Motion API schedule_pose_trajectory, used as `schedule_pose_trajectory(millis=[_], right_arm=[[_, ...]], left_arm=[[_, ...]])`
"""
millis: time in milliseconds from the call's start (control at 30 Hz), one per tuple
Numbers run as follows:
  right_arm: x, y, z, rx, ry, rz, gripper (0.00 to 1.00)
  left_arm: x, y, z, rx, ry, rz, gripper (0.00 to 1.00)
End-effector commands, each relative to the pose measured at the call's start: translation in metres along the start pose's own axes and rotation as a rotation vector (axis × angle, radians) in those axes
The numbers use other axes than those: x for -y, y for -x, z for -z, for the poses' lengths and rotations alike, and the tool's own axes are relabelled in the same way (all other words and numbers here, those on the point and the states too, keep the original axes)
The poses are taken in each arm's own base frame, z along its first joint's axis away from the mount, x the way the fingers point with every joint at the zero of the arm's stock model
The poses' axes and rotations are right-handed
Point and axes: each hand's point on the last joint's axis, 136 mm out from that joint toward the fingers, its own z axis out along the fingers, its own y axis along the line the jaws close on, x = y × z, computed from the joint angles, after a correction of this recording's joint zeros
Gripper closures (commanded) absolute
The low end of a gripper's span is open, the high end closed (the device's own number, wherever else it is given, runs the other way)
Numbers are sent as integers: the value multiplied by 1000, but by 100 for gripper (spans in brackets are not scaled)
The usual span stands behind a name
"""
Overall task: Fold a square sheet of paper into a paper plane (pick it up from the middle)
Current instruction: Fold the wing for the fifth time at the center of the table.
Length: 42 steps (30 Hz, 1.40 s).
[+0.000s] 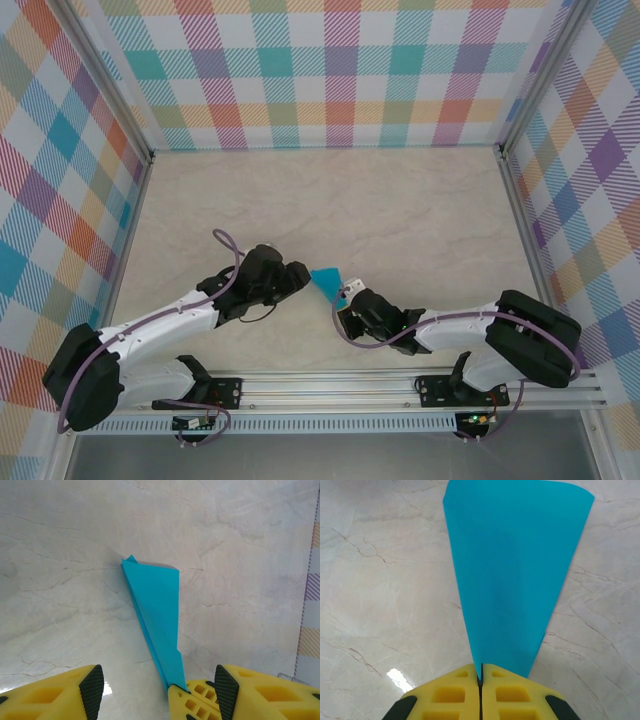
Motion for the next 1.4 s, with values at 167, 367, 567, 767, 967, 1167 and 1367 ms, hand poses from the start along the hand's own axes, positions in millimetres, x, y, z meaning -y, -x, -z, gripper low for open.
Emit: schedule_pose_trajectory(millis=[167,367,567,767,967,1167,1367], right_arm=[[-22,10,-1,36,185,-141,94],[-18,4,-5,36,194,-227,94],[-17,0,-10,47,212,-306,94],[-13,-8,-15,38,209,-379,94],[-6,-13,-9,46,190,-393,94],[-2,-14,-7,35,157,-324,92],[-4,-14,-3,37,164,-250,91]], left_arm=[[-13,-7,-5,-17,32,27,39],[-10,-10,-9,-36,12,33,48],[-11,-14,-12,-50,-4,49,49],[-12,-17,-12,-59,-19,62,49],[-11,-19,-15,-66,-36,72,41],[0,-19,-31,-103,-25,66,25],[-3,-24,-58,-189,67,98,21]])
